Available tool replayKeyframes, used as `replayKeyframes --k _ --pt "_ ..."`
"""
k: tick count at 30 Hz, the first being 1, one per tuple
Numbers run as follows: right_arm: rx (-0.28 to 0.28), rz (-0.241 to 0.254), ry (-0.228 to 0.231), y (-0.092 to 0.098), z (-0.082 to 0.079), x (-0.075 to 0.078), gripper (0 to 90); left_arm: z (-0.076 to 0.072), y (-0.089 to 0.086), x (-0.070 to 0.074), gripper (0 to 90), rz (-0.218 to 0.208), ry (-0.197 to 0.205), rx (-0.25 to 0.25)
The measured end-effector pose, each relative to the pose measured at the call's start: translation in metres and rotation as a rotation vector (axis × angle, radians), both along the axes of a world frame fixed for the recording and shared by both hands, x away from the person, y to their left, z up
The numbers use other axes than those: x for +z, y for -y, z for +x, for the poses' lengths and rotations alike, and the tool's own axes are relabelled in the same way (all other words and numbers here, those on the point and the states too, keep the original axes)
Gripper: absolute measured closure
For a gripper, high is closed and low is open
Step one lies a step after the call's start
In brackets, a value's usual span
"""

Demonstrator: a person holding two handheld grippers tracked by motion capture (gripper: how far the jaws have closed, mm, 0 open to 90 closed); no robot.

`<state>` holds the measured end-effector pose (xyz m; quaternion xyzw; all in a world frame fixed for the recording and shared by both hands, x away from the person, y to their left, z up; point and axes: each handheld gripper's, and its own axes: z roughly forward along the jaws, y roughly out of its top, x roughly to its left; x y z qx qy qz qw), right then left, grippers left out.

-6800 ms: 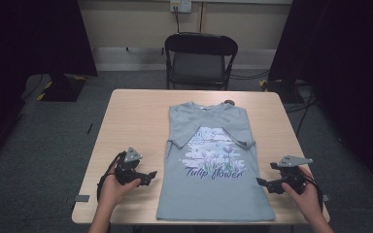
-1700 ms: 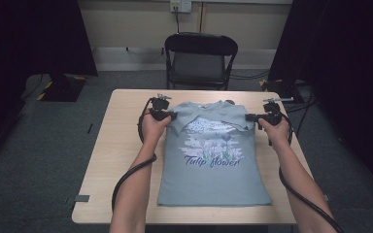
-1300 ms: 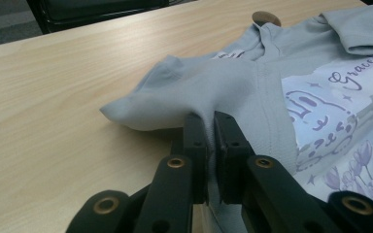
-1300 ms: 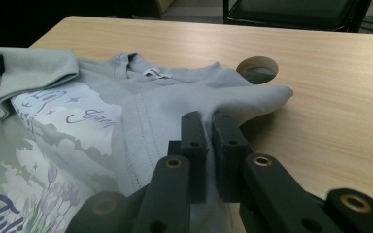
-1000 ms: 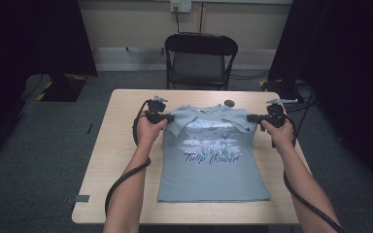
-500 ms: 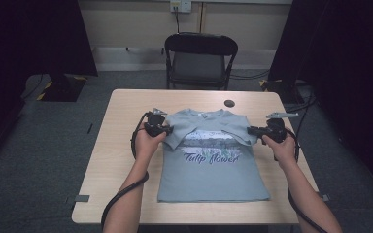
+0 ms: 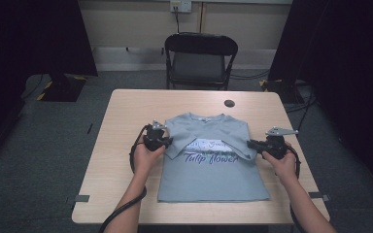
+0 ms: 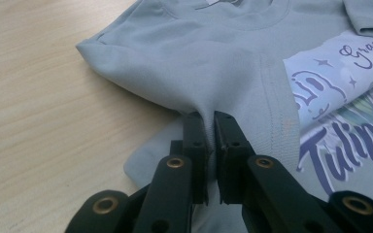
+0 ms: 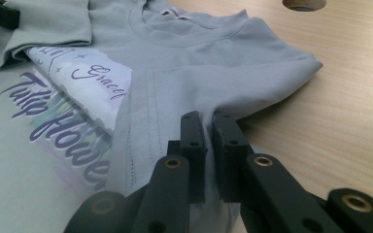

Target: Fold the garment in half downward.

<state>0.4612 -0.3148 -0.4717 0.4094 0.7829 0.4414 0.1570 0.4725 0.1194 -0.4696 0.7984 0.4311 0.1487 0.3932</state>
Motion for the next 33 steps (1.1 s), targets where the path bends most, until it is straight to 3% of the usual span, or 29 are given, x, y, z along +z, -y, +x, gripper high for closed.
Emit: replayKeyframes --k 6,12,23,25,27,28,30,33 --pt "0.012 -0.028 0.023 -0.002 -0.013 -0.004 83.9 -0.011 -0.002 -0.004 85.0 -0.001 0.008 -0.018" --pt "0.024 -0.018 0.031 0.0 -0.025 -0.007 83.7 -0.018 -0.005 -0.007 85.0 -0.014 0.008 -0.019" --pt "0.027 -0.064 0.032 0.004 -0.035 -0.014 77.6 -0.027 -0.002 -0.013 83.7 0.017 0.01 -0.038" --pt "0.014 -0.065 0.034 0.004 -0.036 -0.014 72.9 -0.027 -0.002 -0.012 73.1 0.002 0.017 -0.025" --pt "-0.009 -0.063 0.025 0.004 -0.035 -0.013 61.7 -0.025 -0.004 -0.011 46.4 -0.027 0.025 0.0" --pt "-0.023 -0.045 0.016 0.005 -0.034 -0.012 56.3 -0.025 -0.006 -0.01 39.4 -0.036 0.022 -0.002" --pt "-0.041 -0.003 0.005 0.007 -0.031 -0.009 48.3 -0.024 -0.008 -0.008 32.7 -0.029 0.029 -0.005" --pt "-0.054 0.029 -0.003 0.009 -0.023 -0.003 45.5 -0.019 -0.011 -0.002 29.1 -0.022 0.033 0.004"
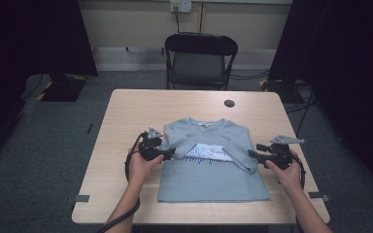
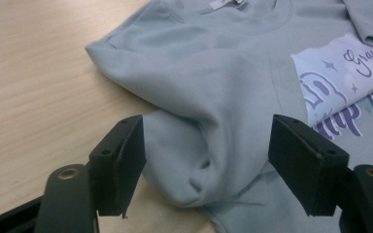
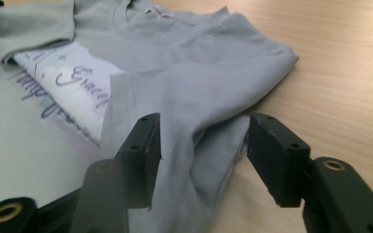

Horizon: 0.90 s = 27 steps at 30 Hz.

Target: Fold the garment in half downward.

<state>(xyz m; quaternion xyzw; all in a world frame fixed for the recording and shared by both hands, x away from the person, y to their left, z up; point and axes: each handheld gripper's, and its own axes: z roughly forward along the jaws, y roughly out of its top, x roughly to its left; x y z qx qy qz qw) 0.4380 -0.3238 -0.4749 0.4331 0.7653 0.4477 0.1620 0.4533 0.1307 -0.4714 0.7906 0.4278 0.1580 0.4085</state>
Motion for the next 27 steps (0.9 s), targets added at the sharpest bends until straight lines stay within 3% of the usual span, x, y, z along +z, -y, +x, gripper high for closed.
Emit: replayKeyframes --k 8,12,16,18,21,27 --pt "-0.019 -0.025 -0.016 -0.009 0.032 0.006 45.7 0.034 -0.003 0.007 27.8 -0.015 -0.022 0.058" --pt "-0.037 -0.039 -0.025 -0.011 0.052 0.004 46.7 0.053 -0.003 0.003 30.2 -0.032 -0.052 0.102" --pt "-0.061 -0.052 -0.04 -0.009 0.068 0.002 49.0 0.071 -0.002 -0.002 31.8 -0.009 -0.07 0.117" --pt "-0.073 -0.06 -0.049 -0.008 0.076 0.0 51.3 0.079 -0.002 -0.006 32.8 -0.019 -0.085 0.136" --pt "-0.09 -0.06 -0.062 -0.006 0.083 -0.003 52.6 0.087 -0.001 -0.011 36.0 -0.03 -0.094 0.148" --pt "-0.116 -0.061 -0.08 -0.006 0.1 -0.013 59.2 0.097 0.002 -0.022 41.0 0.01 -0.086 0.152"
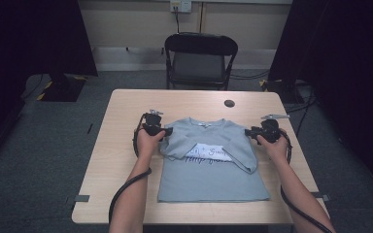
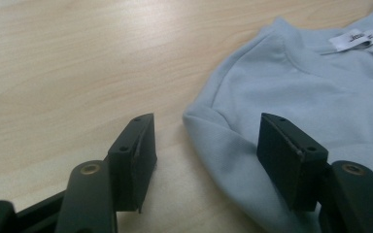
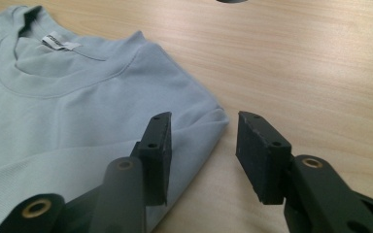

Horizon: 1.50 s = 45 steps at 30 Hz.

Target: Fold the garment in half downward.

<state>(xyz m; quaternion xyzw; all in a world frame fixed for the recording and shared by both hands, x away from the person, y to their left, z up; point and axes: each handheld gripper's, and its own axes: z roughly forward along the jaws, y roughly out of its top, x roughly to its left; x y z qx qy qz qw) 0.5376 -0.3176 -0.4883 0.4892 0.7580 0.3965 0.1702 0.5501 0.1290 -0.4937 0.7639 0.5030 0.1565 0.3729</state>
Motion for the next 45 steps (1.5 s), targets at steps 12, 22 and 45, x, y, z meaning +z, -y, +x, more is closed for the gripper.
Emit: replayKeyframes --k 12,22,45 --pt "0.014 -0.016 -0.021 -0.007 0.007 -0.008 66.1 0.0 0.008 -0.001 66.2 0.07 0.044 -0.047" --pt "0.042 -0.01 -0.033 -0.013 0.006 -0.003 85.8 -0.003 0.012 0.002 85.2 0.004 0.003 -0.055" --pt "0.124 0.118 0.035 0.004 -0.027 0.039 86.5 -0.036 -0.007 0.041 85.6 -0.089 0.051 -0.124"
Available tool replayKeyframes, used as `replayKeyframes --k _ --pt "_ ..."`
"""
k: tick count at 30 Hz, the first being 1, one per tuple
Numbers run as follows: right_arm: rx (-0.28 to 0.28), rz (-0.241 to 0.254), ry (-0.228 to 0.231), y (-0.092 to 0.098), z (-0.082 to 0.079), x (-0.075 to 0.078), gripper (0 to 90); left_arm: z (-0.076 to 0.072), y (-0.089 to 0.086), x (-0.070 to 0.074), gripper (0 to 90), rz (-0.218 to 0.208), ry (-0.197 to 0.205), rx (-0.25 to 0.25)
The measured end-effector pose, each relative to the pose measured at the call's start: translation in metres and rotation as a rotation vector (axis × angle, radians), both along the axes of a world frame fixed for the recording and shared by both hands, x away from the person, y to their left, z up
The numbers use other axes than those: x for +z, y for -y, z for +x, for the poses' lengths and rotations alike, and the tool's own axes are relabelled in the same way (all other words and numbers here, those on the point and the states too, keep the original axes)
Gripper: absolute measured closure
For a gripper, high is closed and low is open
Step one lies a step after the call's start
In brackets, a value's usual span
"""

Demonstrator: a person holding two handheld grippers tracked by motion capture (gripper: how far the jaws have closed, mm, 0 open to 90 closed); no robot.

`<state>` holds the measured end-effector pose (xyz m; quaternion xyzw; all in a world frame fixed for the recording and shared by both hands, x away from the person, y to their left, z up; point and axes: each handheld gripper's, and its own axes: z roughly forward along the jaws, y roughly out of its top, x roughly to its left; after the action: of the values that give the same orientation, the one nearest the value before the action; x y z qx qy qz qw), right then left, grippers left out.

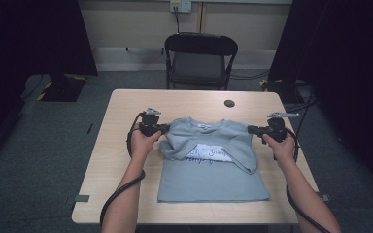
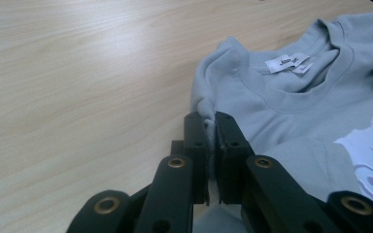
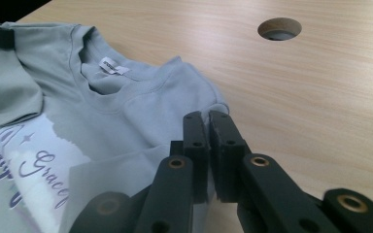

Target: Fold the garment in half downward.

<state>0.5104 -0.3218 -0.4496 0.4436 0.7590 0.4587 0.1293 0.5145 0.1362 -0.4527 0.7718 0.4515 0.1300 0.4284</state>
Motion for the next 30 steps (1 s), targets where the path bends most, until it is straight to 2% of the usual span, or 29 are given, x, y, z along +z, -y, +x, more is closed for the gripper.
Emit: replayKeyframes --k 10,17,20,22,24,30 --pt "0.049 0.021 0.018 0.003 -0.024 0.011 86.5 -0.023 0.002 0.009 85.6 0.003 0.002 -0.041" --pt "0.081 0.022 0.022 0.002 -0.041 0.009 86.5 -0.038 0.002 0.014 85.6 -0.001 0.019 -0.061" --pt "0.089 0.042 0.02 0.003 -0.049 0.007 86.5 -0.046 0.003 0.014 85.6 -0.004 0.019 -0.078" --pt "0.094 0.031 0.026 0.003 -0.053 0.008 86.5 -0.05 0.002 0.014 85.6 0.016 0.023 -0.092" --pt "0.1 0.019 0.033 0.003 -0.057 0.009 86.5 -0.054 0.002 0.014 85.6 0.002 0.02 -0.095" --pt "0.127 0.004 0.055 0.002 -0.071 0.01 86.5 -0.065 0.007 0.016 85.5 0.026 0.037 -0.131"
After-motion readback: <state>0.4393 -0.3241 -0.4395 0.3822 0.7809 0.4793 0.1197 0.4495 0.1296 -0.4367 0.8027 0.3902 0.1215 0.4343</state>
